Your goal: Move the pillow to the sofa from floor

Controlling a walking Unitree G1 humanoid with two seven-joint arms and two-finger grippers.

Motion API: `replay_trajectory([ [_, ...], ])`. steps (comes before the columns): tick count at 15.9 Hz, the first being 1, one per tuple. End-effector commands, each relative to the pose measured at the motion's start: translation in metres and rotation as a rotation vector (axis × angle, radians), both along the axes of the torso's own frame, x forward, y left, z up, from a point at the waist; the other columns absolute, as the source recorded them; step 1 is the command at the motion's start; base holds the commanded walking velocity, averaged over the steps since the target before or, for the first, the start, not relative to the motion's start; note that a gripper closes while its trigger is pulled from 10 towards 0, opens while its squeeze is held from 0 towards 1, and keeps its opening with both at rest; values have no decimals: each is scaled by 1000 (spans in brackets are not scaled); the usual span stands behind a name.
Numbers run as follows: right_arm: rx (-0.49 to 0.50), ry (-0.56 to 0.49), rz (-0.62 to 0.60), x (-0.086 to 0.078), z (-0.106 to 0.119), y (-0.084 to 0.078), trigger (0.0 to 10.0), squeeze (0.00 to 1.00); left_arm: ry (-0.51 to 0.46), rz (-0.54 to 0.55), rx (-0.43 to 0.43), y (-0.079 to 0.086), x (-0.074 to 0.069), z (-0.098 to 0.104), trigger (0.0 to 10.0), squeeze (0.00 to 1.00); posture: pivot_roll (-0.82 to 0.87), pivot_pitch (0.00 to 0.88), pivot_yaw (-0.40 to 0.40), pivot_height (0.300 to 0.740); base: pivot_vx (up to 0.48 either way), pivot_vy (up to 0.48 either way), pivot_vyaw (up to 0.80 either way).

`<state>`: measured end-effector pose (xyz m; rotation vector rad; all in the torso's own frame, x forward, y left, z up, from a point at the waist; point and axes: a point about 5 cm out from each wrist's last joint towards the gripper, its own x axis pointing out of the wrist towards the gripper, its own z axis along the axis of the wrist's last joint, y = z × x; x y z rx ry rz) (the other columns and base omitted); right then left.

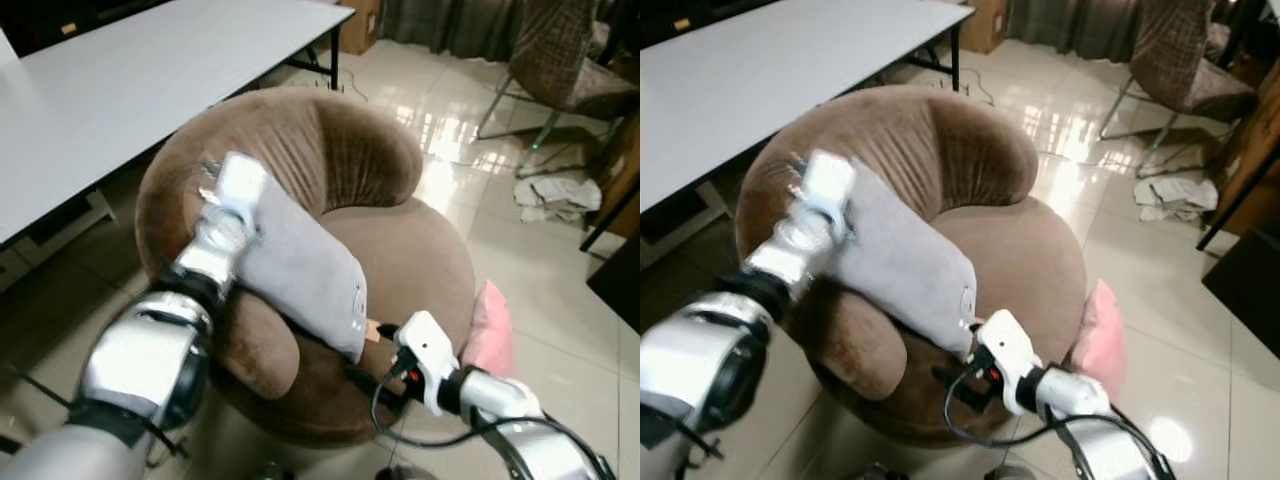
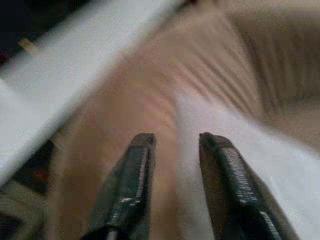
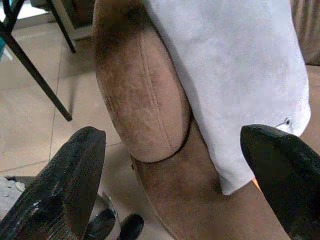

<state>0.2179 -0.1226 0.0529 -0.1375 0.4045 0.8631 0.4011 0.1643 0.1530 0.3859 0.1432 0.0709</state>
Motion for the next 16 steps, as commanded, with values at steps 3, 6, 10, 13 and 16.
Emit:
replay_trajectory([
  [3,2,-13,-12,8,-16,6,10000,0,-270,52,20,12,2,35,10000,1000,-123,28,54,740,0,0,0],
  [6,-99,-168,-255,32,-27,16,10000,0,-344,-125,-207,12,-13,31,10000,0,-107,11,53,740,0,0,0],
  [10,81,-245,-645,-9,-11,-11,10000,0,-248,-382,-365,2,-91,4,10000,0,-73,12,40,740,0,0,0],
  [13,92,-317,-706,-14,18,-36,10000,0,-213,-376,-379,1,-113,-11,10000,0,-61,9,32,740,0,0,0],
  [16,82,-397,-702,3,59,-34,10000,0,-113,-392,-366,-12,-127,-19,10000,0,-60,0,26,740,0,-322,0],
])
